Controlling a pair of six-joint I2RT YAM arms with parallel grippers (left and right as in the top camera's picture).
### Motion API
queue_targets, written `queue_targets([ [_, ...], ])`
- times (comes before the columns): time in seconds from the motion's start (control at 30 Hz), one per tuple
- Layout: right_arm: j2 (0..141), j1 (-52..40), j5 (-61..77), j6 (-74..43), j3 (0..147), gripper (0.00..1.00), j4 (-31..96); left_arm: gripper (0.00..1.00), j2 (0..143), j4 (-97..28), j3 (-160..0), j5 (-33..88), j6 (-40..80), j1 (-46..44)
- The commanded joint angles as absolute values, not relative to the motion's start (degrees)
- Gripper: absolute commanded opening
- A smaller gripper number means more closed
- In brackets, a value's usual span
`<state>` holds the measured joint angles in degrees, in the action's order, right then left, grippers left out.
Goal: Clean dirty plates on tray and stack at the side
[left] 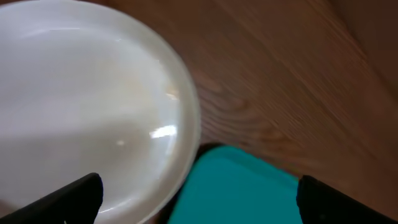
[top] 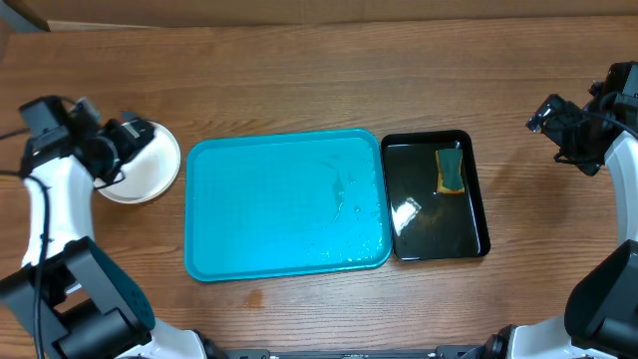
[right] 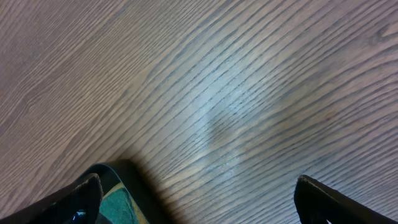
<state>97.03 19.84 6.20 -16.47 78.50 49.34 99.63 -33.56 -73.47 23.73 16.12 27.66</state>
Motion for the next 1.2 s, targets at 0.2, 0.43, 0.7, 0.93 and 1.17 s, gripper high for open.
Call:
queue_targets([
  [0.2, 96.40, 19.99, 6.55, -16.73, 79.20, 1.00, 49.15, 1.00, 100.01, -32.73, -73.17, 26.24, 4.91, 16.58],
  [0.43, 96.40, 19.99, 6.55, -16.73, 79.20, 1.00, 49.15, 1.00, 100.01, -32.73, -73.17, 21.58, 4.89, 13.21],
  [0.7, 96.40, 19.99, 6.55, -16.73, 79.20, 1.00, 49.17, 1.00, 100.01, -32.73, -73.17, 21.61, 4.91, 13.10],
  [0.93, 96.40, 20.01, 6.55, -16.73, 79.20, 1.00, 49.15, 1.00, 100.01, -32.73, -73.17, 21.61, 4.91, 13.10],
  [1.17, 96.49, 19.84, 6.55, -16.73, 79.09, 1.00, 49.34, 1.00, 100.01, -32.73, -73.17, 21.61, 4.91, 13.10],
])
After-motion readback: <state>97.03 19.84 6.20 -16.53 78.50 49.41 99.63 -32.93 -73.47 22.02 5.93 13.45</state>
